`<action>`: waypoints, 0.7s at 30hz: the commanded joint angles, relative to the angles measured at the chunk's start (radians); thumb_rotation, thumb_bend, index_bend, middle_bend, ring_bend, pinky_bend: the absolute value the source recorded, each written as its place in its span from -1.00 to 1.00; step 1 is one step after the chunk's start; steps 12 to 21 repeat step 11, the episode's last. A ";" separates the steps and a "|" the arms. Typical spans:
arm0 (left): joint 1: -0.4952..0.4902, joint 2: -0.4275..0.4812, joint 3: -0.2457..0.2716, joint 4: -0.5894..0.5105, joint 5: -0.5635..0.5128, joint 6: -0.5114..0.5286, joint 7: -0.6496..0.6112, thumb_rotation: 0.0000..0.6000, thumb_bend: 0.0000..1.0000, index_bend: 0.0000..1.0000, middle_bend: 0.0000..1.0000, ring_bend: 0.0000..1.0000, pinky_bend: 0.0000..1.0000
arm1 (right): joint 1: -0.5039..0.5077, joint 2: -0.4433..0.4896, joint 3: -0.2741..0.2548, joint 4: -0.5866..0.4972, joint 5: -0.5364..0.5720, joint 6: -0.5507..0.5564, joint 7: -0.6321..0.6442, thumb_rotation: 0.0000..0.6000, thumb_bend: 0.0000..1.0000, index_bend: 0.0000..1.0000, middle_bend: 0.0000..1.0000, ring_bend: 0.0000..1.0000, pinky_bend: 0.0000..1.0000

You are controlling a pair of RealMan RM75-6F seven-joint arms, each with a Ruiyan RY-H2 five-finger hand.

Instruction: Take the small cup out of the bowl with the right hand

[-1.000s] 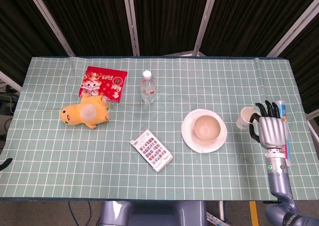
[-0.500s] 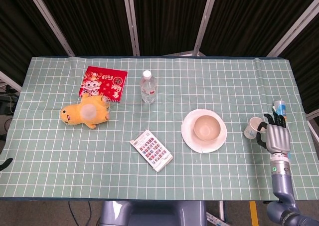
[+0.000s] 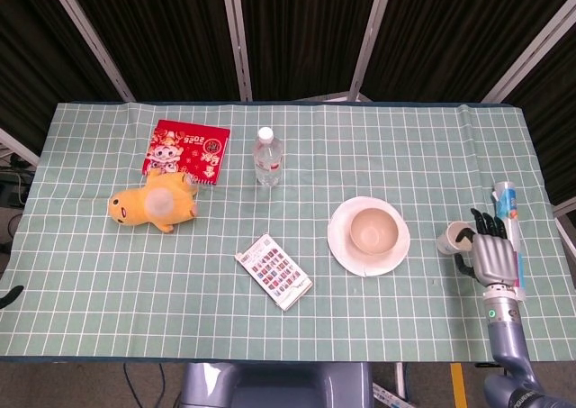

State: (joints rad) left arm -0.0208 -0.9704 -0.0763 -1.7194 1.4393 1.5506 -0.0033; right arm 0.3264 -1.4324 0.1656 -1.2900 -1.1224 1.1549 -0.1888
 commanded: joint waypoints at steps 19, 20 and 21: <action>0.000 -0.005 0.004 0.009 -0.002 -0.006 0.007 1.00 -1.00 -1.00 -1.00 -1.00 -1.00 | -0.109 0.158 -0.071 -0.218 -0.259 0.271 0.023 1.00 -0.73 -1.00 -1.00 -1.00 -1.00; 0.000 -0.005 0.004 0.009 -0.002 -0.006 0.007 1.00 -1.00 -1.00 -1.00 -1.00 -1.00 | -0.109 0.158 -0.071 -0.218 -0.259 0.271 0.023 1.00 -0.73 -1.00 -1.00 -1.00 -1.00; 0.000 -0.005 0.004 0.009 -0.002 -0.006 0.007 1.00 -1.00 -1.00 -1.00 -1.00 -1.00 | -0.109 0.158 -0.071 -0.218 -0.259 0.271 0.023 1.00 -0.73 -1.00 -1.00 -1.00 -1.00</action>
